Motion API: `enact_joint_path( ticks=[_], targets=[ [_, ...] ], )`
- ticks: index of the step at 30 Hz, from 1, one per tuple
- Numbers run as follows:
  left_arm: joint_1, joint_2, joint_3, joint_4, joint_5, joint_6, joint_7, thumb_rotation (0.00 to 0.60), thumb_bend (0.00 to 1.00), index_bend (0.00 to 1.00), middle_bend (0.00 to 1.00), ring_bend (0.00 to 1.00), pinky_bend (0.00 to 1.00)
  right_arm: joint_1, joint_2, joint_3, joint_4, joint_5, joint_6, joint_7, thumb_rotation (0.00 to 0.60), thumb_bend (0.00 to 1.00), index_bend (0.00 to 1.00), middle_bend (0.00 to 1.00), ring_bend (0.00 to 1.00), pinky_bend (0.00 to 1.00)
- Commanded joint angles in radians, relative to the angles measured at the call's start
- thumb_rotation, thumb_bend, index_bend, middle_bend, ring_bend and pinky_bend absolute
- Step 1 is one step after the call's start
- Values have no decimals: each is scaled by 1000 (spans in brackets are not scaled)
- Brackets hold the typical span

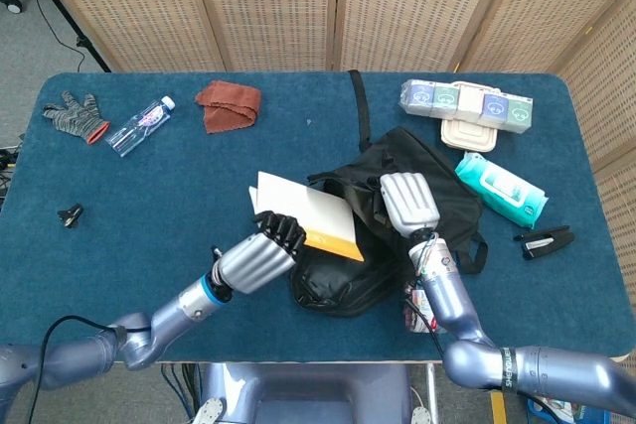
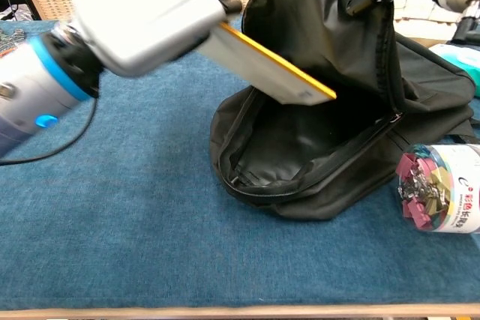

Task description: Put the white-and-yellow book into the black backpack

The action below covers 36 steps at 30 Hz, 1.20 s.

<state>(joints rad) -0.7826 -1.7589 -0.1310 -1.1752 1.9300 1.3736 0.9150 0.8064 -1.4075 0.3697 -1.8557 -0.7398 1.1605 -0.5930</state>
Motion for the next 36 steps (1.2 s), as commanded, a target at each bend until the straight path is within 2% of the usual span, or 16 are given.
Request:
enact_joint_path(
  ticks=[1, 8, 17, 23, 29, 36],
  targets=[
    [-38, -64, -1, 65, 17, -51, 69, 600, 536, 886, 706, 618, 677, 1, 21, 1, -21, 13, -7, 13, 600, 1000, 621, 692, 726, 715],
    [-69, -170, 0, 143, 3, -144, 223, 600, 538, 898, 718, 625, 684, -3, 82, 4, -77, 41, -35, 54, 600, 1000, 621, 693, 726, 715],
    [-124, -284, -41, 204, -58, -236, 270, 600, 537, 899, 718, 624, 685, 2, 159, 7, -156, 88, -50, 72, 600, 1000, 622, 694, 726, 715],
    [-172, -351, -82, 272, -110, -294, 282, 600, 538, 899, 717, 619, 685, 7, 200, -5, -196, 88, -58, 79, 600, 1000, 622, 694, 726, 715],
    [-202, -390, -95, 333, -142, -310, 244, 600, 537, 899, 717, 614, 685, 8, 228, -14, -222, 82, -62, 98, 600, 1000, 622, 696, 726, 715],
    [-240, -453, -103, 452, -181, -307, 181, 600, 533, 899, 717, 605, 685, 7, 261, -31, -266, 53, -50, 115, 600, 1000, 623, 698, 726, 715]
  ],
)
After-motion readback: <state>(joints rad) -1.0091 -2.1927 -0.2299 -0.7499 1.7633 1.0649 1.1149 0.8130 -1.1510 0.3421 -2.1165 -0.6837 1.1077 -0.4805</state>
